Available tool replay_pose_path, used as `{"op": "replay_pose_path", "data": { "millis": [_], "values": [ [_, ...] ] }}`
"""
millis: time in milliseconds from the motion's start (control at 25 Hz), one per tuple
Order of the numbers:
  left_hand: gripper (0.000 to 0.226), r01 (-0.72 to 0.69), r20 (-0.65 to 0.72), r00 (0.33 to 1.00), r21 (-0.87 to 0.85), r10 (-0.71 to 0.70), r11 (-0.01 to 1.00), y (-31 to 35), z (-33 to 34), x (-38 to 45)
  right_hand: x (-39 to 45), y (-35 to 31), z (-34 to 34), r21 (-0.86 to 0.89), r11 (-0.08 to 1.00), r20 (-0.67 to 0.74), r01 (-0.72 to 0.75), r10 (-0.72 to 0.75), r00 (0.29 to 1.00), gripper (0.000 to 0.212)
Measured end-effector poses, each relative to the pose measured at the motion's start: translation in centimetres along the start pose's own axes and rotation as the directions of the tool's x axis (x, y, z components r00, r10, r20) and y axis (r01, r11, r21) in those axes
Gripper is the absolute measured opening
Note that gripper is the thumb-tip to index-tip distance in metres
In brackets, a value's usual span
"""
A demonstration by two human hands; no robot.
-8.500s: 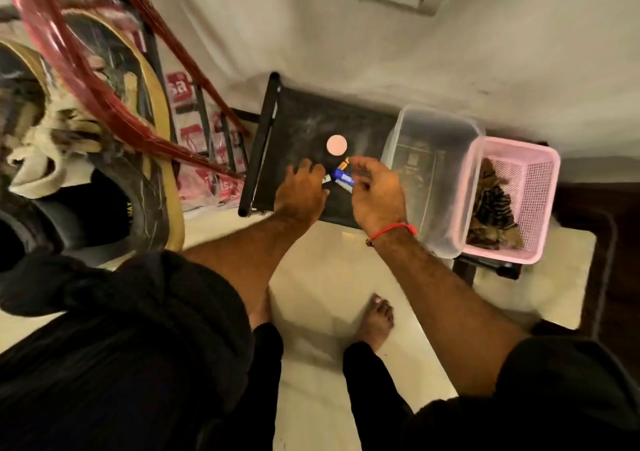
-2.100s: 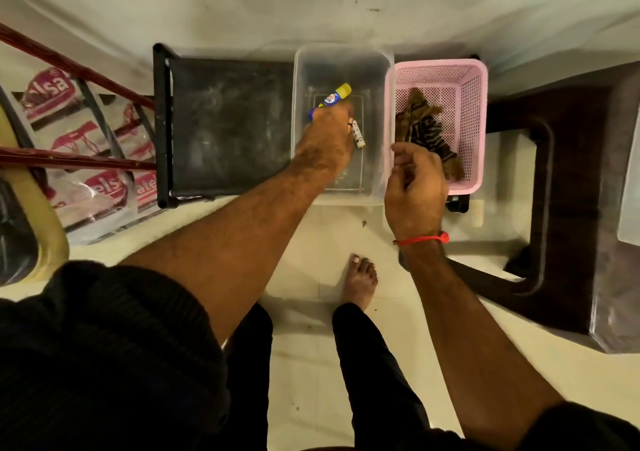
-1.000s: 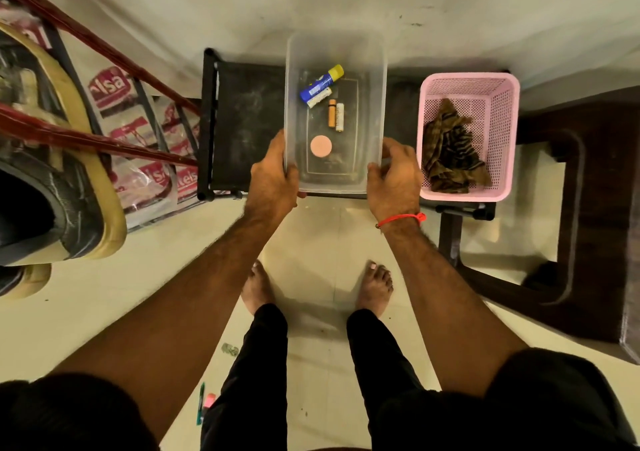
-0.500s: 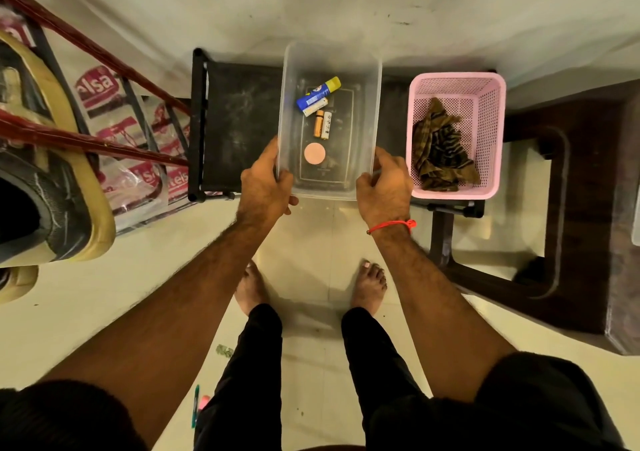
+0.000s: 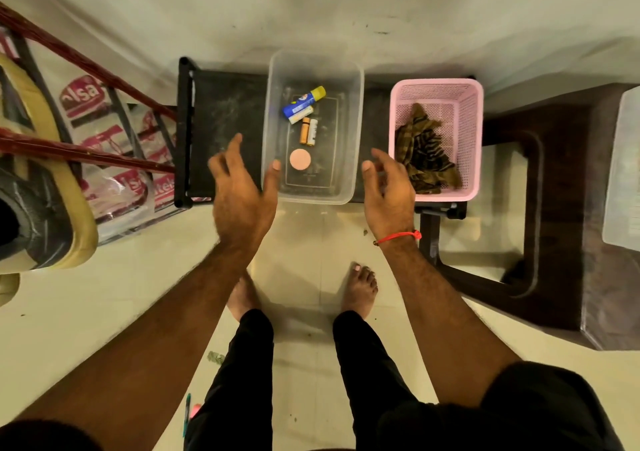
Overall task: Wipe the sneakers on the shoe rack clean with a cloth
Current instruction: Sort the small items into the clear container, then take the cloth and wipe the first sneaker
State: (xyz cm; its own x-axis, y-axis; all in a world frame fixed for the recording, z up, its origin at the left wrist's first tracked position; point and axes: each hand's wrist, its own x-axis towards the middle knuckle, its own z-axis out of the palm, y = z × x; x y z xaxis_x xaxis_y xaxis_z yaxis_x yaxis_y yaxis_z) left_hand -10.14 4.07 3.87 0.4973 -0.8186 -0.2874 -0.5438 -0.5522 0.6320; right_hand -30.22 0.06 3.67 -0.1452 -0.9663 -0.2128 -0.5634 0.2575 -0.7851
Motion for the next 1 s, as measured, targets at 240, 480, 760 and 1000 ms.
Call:
{"op": "replay_pose_path", "data": {
  "millis": [240,480,760,1000],
  "values": [
    [0.045,-0.344,0.029,0.939,0.120,0.343,0.931,3.3,1.3,-3.9,2.3,2.1,-4.6,-0.096,0.995,-0.223,0.040,-0.061,0.973,0.023],
    [0.032,-0.371,0.136,0.916,-0.065,0.377,0.926,5.4,3.9,-6.4,7.3,5.6,-5.7,-0.544,0.833,-0.008,-0.096,0.109,0.994,0.069],
    [0.029,-0.325,0.215,0.915,-0.108,0.341,0.940,6.2,5.2,-8.1,10.1,7.5,-4.7,-0.581,0.807,0.063,-0.104,0.172,0.983,0.061],
    [0.021,-0.074,0.387,0.911,-0.184,0.142,0.980,8.5,7.1,-8.5,8.7,7.2,-6.6,-0.021,0.978,-0.037,-0.209,0.208,0.977,0.041]
  ]
}}
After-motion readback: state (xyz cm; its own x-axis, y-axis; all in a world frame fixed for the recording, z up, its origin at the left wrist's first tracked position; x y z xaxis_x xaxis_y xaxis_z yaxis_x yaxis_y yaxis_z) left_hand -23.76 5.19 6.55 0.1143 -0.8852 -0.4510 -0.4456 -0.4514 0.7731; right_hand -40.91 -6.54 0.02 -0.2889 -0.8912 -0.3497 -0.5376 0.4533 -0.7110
